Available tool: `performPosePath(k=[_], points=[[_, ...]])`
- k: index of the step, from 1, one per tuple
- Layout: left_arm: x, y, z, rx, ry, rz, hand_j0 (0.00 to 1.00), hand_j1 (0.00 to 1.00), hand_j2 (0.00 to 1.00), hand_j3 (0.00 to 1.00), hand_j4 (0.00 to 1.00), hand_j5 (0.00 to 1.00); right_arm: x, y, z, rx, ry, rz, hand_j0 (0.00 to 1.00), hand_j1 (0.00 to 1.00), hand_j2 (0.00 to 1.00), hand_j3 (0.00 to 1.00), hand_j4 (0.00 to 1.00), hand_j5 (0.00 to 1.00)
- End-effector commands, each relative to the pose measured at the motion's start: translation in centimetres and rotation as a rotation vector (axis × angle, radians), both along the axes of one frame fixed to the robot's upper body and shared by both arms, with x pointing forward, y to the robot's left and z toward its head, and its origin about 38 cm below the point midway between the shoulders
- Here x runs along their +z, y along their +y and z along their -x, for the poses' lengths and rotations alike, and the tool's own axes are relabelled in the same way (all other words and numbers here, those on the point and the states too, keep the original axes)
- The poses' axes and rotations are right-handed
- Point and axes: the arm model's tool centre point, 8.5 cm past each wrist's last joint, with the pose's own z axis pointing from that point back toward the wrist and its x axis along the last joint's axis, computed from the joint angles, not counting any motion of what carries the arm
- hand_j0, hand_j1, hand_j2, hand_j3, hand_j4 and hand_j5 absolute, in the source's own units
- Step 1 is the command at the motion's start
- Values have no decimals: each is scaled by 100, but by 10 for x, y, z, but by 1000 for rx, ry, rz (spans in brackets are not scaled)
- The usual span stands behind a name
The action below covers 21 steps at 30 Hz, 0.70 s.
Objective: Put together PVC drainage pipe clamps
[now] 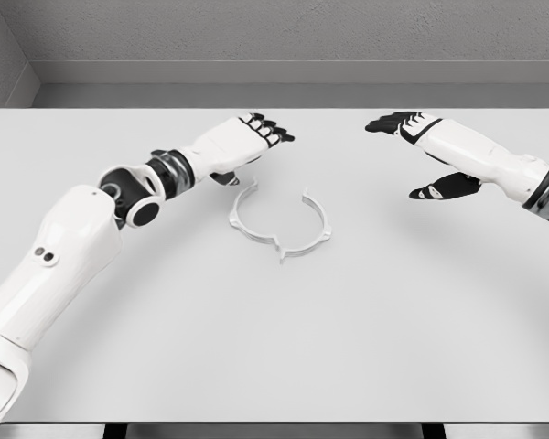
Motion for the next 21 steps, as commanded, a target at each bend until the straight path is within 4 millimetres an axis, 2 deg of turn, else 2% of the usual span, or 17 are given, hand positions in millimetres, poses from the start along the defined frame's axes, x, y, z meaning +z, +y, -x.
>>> performPosePath(k=[1, 21], points=[[1, -1, 0, -2, 1, 7, 100, 100, 100, 100, 100, 100, 1, -1, 0, -1, 2, -8, 100, 100, 100, 100, 100, 100], [-9, 1, 5, 2, 20, 10, 100, 100, 100, 100, 100, 100, 0, -2, 0, -3, 3, -3, 100, 100, 100, 100, 100, 100]])
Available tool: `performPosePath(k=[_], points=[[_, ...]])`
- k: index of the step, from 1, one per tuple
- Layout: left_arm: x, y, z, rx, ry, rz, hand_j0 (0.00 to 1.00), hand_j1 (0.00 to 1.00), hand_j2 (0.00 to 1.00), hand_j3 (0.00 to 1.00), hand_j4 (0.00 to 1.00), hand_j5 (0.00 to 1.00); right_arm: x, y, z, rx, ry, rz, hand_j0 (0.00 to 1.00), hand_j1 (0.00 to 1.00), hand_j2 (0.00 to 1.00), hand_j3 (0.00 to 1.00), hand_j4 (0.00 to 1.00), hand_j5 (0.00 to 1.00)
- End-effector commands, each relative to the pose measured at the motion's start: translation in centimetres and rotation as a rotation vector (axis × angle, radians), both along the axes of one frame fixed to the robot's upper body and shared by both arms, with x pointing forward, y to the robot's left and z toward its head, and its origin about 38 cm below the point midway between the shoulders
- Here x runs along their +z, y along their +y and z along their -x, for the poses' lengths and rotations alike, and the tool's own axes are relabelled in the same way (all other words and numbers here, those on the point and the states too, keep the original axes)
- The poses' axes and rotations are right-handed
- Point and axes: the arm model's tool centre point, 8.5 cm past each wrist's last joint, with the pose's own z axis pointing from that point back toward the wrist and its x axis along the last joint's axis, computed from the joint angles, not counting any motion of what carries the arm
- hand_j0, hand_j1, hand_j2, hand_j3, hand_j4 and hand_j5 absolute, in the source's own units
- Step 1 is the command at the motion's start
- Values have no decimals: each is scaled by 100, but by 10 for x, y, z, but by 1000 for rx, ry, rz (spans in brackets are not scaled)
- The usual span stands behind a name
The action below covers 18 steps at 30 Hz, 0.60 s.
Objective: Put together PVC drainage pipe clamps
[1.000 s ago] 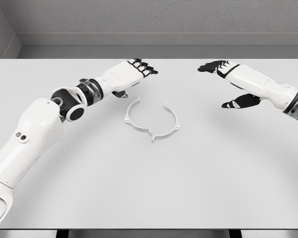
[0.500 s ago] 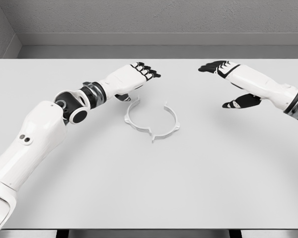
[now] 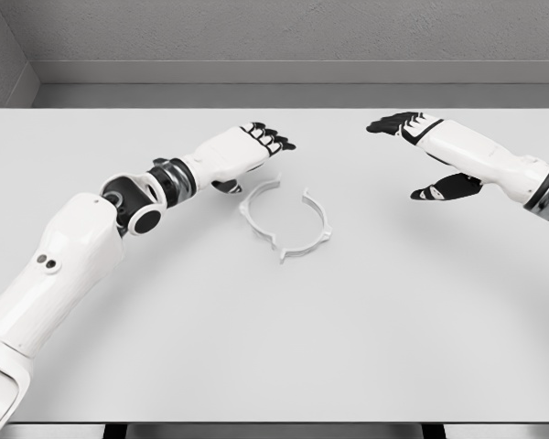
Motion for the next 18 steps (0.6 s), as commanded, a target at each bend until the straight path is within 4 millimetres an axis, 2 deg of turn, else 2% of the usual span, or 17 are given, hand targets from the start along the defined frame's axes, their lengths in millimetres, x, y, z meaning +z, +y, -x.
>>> performPosePath(k=[1, 5, 7, 9, 11, 18], points=[[1, 1, 0, 3, 0, 5, 100, 100, 100, 100, 100, 100, 1, -1, 0, -1, 1, -7, 100, 100, 100, 100, 100, 100], [2, 2, -1, 4, -3, 4, 100, 100, 100, 100, 100, 100, 0, 4, 1, 11, 2, -3, 100, 100, 100, 100, 100, 100], [3, 2, -1, 6, -5, 5, 100, 100, 100, 100, 100, 100, -8, 6, 6, 18, 20, -2, 100, 100, 100, 100, 100, 100], [3, 3, -1, 7, -4, 5, 100, 100, 100, 100, 100, 100, -8, 25, 15, 78, 10, 11, 100, 100, 100, 100, 100, 100], [3, 2, -1, 6, -4, 6, 100, 100, 100, 100, 100, 100, -5, 32, 23, 102, -7, 12, 100, 100, 100, 100, 100, 100], [1, 2, -1, 7, 0, 5, 100, 100, 100, 100, 100, 100, -19, 52, 32, 141, 19, -24, 100, 100, 100, 100, 100, 100]])
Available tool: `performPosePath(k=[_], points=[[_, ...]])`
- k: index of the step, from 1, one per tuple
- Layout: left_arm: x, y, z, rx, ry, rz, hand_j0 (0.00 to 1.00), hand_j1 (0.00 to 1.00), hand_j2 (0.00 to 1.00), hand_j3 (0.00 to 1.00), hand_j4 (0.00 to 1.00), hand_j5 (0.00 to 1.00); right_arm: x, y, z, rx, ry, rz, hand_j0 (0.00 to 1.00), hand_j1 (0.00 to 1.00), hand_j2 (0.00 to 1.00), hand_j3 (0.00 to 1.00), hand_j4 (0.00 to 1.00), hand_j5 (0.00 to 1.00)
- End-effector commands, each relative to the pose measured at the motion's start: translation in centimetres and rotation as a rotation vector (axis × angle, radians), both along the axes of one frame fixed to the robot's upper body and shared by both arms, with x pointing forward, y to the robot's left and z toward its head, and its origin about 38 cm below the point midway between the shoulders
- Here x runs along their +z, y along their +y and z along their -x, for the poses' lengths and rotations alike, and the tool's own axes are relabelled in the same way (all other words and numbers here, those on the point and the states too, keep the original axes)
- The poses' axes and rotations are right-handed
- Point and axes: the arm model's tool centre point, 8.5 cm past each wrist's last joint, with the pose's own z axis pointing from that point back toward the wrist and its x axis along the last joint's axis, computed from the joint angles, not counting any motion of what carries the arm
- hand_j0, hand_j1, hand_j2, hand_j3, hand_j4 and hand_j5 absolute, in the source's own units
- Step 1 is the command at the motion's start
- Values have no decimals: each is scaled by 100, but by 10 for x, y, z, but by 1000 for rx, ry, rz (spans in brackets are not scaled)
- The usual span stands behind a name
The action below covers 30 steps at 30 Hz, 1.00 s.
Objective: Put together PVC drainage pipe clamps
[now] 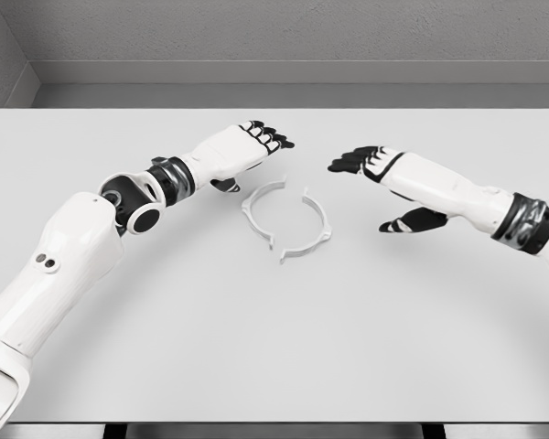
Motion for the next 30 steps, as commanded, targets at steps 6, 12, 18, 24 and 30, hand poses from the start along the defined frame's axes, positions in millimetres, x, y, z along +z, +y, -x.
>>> performPosePath(k=[6, 12, 18, 24, 30], points=[[1, 4, -1, 6, 7, 13, 100, 100, 100, 100, 100, 100, -6, 20, 3, 38, 15, -41, 100, 100, 100, 100, 100, 100], [10, 48, -19, 91, -5, -34, 100, 100, 100, 100, 100, 100, -20, 42, 8, 76, 50, -70, 100, 100, 100, 100, 100, 100], [11, 71, -25, 134, 10, -41, 100, 100, 100, 100, 100, 100, -39, 53, 1, 64, 104, -103, 100, 100, 100, 100, 100, 100], [15, 75, -26, 143, 10, -31, 100, 100, 100, 100, 100, 100, -52, 58, -4, 51, 133, -95, 100, 100, 100, 100, 100, 100], [16, 83, -29, 160, 18, -29, 100, 100, 100, 100, 100, 100, -64, 66, -17, 34, 161, -77, 100, 100, 100, 100, 100, 100]])
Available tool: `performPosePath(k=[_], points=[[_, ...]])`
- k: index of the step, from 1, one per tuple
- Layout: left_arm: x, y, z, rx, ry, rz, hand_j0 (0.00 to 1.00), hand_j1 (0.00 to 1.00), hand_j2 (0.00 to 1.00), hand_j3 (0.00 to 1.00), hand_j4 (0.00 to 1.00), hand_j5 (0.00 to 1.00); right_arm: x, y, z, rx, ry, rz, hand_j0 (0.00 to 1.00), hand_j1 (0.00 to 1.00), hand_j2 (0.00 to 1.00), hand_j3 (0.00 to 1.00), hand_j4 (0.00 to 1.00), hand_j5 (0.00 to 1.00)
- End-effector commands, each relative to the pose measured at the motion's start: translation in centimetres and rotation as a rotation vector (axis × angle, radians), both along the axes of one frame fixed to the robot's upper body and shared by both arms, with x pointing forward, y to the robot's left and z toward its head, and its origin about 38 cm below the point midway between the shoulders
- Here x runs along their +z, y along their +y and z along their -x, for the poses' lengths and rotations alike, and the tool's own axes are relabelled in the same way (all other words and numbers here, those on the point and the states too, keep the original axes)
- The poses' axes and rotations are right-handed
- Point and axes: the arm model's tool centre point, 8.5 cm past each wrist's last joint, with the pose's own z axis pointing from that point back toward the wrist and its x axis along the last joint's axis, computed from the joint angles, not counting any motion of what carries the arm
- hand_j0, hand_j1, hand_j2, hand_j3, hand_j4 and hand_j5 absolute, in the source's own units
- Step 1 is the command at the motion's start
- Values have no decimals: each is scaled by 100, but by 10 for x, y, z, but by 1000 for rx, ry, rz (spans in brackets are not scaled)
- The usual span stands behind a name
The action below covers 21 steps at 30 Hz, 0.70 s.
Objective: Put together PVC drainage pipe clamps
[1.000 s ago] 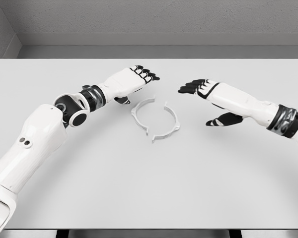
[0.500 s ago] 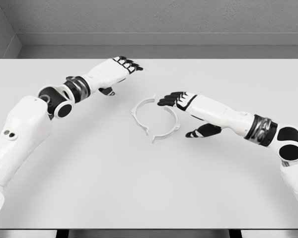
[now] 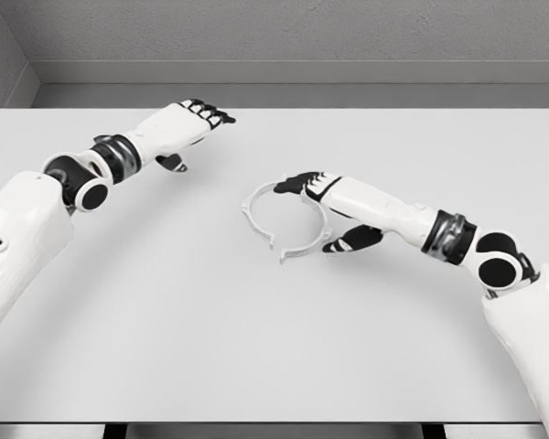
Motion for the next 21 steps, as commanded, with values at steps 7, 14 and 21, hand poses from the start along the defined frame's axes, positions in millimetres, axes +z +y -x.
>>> performPosePath(k=[7, 14, 21], points=[[3, 15, 0, 15, 14, 26, 100, 100, 100, 100, 100, 100, -19, 5, -9, -25, 43, 31, 100, 100, 100, 100, 100, 100], [7, 26, 2, -23, 13, 8, 100, 100, 100, 100, 100, 100, -26, 5, -19, -30, 71, 54, 100, 100, 100, 100, 100, 100], [7, 26, 2, -22, 12, 9, 100, 100, 100, 100, 100, 100, -29, 11, -21, -26, 73, 64, 100, 100, 100, 100, 100, 100]])
